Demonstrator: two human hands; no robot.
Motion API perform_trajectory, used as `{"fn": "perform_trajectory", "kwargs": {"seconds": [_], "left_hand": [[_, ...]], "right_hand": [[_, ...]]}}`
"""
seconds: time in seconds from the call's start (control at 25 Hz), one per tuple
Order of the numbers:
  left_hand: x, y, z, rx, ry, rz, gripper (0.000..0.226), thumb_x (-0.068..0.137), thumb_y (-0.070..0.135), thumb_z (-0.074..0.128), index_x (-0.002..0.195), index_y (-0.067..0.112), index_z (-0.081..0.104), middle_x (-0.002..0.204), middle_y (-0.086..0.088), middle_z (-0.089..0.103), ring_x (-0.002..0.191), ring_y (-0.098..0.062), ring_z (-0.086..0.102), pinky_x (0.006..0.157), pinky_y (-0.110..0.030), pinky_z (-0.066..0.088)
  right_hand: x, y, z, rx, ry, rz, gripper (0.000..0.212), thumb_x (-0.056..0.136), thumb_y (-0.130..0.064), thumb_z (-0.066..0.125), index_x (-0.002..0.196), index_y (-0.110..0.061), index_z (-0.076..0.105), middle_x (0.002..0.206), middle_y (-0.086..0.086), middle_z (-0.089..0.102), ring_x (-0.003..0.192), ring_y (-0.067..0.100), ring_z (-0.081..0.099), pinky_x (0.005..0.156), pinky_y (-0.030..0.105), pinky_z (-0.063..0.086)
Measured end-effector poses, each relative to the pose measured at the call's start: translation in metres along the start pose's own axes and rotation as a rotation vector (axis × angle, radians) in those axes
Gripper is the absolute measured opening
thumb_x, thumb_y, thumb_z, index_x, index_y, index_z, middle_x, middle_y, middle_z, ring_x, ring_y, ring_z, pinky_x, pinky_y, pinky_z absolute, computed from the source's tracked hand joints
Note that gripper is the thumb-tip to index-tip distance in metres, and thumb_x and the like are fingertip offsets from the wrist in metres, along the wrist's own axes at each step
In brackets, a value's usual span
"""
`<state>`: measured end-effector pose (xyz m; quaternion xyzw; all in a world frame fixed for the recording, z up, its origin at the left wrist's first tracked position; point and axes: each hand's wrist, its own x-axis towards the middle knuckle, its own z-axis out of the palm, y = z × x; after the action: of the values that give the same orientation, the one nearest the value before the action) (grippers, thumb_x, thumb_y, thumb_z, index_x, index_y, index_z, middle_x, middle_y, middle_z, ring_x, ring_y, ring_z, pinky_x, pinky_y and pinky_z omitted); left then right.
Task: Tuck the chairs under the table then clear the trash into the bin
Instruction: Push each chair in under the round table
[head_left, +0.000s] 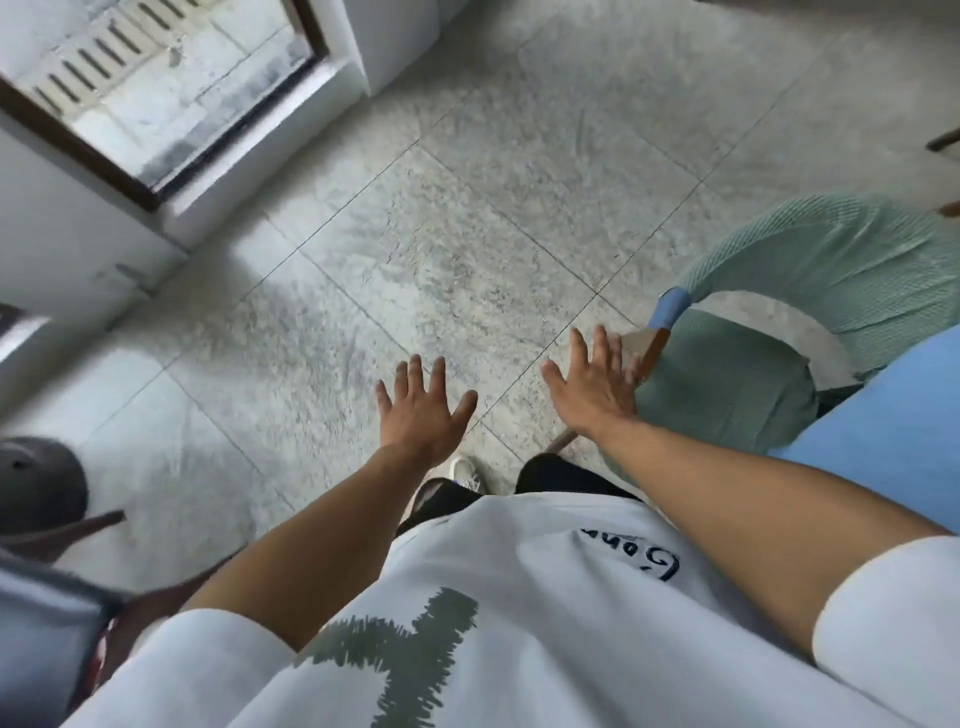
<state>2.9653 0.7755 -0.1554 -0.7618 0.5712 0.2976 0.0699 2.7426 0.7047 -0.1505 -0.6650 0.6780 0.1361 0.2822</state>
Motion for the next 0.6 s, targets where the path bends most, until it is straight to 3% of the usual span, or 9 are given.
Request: {"fn": "perform_trajectory", "kwargs": {"seconds": [0.24,0.44,0.6], "left_hand": [[0.145,0.051,-0.079,0.117,-0.048,0.217,0.080,0.098,0.070,0.021,0.163,0.025,0.004,0.171,-0.009,-0.003,0.158,-0.027,-0.008,0.125,-0.056,-0.006],[0.271,0.140,-0.127,0.311,-0.072,0.368,0.080,0.098,0.070,0.021,0.163,0.025,0.007,0.171,-0.010,0.001,0.158,-0.028,-0.003,0.125,-0.056,-0.002],[0.351,0.234,-0.163,0.434,-0.087,0.555,0.081,0.098,0.070,0.022,0.163,0.023,0.012,0.171,-0.011,0.005,0.158,-0.029,0.002,0.125,-0.057,0.001]], "right_hand": [[0.104,-0.013,-0.057,0.145,0.018,0.163,0.074,0.103,-0.060,0.024,0.164,-0.022,0.002,0.170,0.010,-0.015,0.157,0.031,-0.015,0.125,0.055,-0.009],[0.195,0.036,-0.106,0.303,0.096,0.362,0.073,0.104,-0.057,0.028,0.163,-0.020,0.008,0.171,0.013,-0.009,0.157,0.034,-0.008,0.125,0.057,-0.006],[0.228,0.082,-0.154,0.409,0.201,0.545,0.075,0.105,-0.052,0.033,0.163,-0.016,0.002,0.169,0.015,-0.017,0.157,0.036,-0.011,0.126,0.055,-0.005]]}}
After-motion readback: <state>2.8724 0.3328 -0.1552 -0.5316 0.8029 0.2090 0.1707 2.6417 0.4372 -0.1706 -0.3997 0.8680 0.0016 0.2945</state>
